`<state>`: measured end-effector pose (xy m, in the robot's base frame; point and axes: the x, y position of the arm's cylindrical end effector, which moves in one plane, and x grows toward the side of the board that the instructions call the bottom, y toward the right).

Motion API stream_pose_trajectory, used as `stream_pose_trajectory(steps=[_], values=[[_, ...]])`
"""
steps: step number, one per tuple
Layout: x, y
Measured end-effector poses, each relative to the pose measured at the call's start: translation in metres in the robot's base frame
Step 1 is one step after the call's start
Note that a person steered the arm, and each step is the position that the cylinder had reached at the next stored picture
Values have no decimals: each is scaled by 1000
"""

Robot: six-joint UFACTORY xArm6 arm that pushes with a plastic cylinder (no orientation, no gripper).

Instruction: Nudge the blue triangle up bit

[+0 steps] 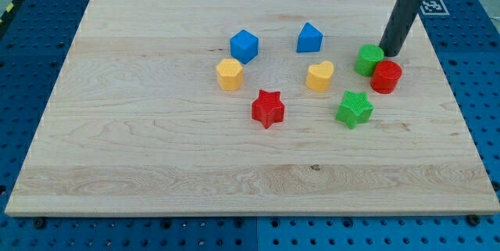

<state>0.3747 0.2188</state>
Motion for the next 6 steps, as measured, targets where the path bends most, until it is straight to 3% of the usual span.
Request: stream_pose_trajectory(steps=[2, 4, 6], values=[[20, -66], [14, -70], [-11, -171]])
